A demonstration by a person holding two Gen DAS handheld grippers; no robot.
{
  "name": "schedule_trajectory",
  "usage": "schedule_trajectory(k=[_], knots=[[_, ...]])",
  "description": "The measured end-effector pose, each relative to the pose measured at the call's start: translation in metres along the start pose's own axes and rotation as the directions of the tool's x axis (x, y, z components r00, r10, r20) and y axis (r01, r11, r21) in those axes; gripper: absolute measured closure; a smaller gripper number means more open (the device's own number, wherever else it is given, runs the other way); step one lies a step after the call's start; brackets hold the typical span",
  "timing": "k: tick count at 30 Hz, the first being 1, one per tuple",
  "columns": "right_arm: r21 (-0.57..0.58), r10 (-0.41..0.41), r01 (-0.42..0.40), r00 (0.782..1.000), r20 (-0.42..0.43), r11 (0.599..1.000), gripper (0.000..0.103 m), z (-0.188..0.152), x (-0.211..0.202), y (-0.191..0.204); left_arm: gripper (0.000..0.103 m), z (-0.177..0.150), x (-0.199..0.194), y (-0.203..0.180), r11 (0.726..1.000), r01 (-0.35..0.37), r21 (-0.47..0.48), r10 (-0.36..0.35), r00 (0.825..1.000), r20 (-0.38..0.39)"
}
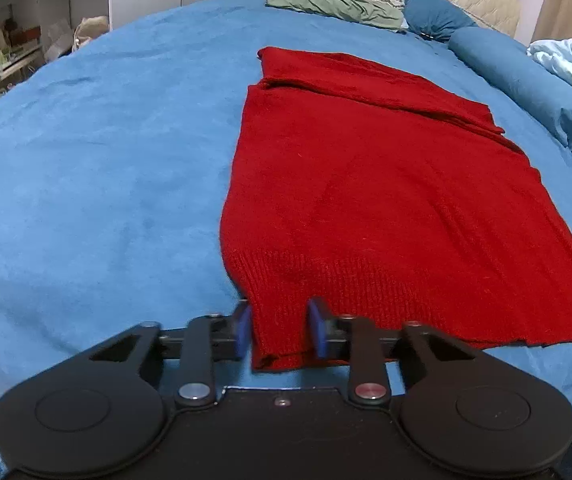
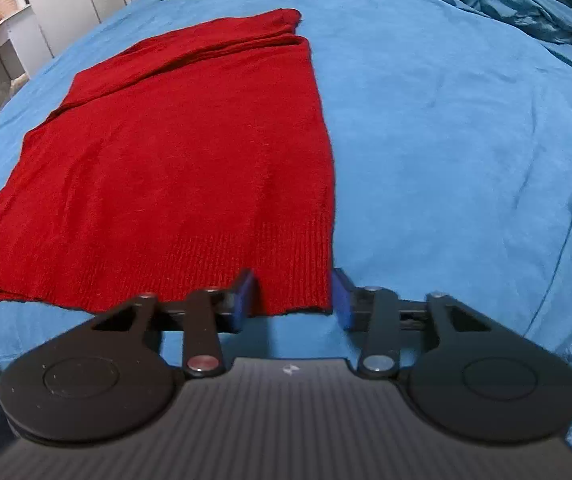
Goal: Fold small clothes
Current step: 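Grasp the sweater hem with both grippers and fold it toward the collar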
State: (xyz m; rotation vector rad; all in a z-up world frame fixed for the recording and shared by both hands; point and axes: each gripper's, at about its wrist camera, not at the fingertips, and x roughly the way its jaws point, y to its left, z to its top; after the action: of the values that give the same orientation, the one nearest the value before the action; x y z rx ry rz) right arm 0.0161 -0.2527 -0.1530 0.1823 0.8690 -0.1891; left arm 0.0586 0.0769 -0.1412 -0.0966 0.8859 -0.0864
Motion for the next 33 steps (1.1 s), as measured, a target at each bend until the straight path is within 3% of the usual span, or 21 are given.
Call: schedule_trajectory(k=[2, 5, 12, 17, 21, 27, 29, 33], knots=[[-0.005, -0.004, 0.004, 1.0, 0.005, 1.0, 0.062, 0.0, 0.001, 0.001, 0.09, 0.001, 0.0, 0.001, 1.0, 0.006, -0.004, -0.006, 1.0, -0.009], [0.01, 0.002, -0.002, 1.0, 0.014, 1.0, 0.08, 0.0, 0.002, 0.0, 0.096, 0.004, -0.003, 0.003, 1.0, 0.011, -0.022, -0.011, 1.0, -0.017], [0.116, 0.091, -0.098, 0.994, 0.057, 0.988, 0.082, 0.015, -0.028, -0.018, 0.097, 0.018, -0.039, 0.005, 0.998, 0.04, -0.052, -0.038, 0.999, 0.027], [0.157, 0.188, -0.206, 0.975, 0.12, 0.966, 0.082, 0.053, -0.054, -0.027, 0.098, 0.057, -0.061, 0.001, 0.995, 0.067, -0.07, -0.061, 0.994, 0.086], [0.189, 0.266, -0.301, 0.945, 0.188, 0.935, 0.082, 0.105, -0.061, -0.032, 0.098, 0.119, -0.065, -0.002, 0.989, 0.118, -0.083, -0.104, 0.982, 0.16], [0.191, 0.323, -0.386, 0.9, 0.291, 0.903, 0.082, 0.231, -0.028, -0.029, 0.098, 0.258, -0.026, -0.017, 0.987, 0.129, -0.095, -0.099, 0.956, 0.276], [0.184, 0.324, -0.389, 0.896, 0.305, 0.903, 0.082, 0.281, -0.005, -0.024, 0.098, 0.305, 0.005, -0.021, 0.981, 0.138, -0.136, -0.097, 0.958, 0.272], [0.164, 0.267, -0.322, 0.919, 0.29, 0.932, 0.082, 0.361, 0.072, -0.016, 0.098, 0.374, 0.103, -0.026, 0.977, 0.081, -0.199, -0.036, 0.975, 0.218]])
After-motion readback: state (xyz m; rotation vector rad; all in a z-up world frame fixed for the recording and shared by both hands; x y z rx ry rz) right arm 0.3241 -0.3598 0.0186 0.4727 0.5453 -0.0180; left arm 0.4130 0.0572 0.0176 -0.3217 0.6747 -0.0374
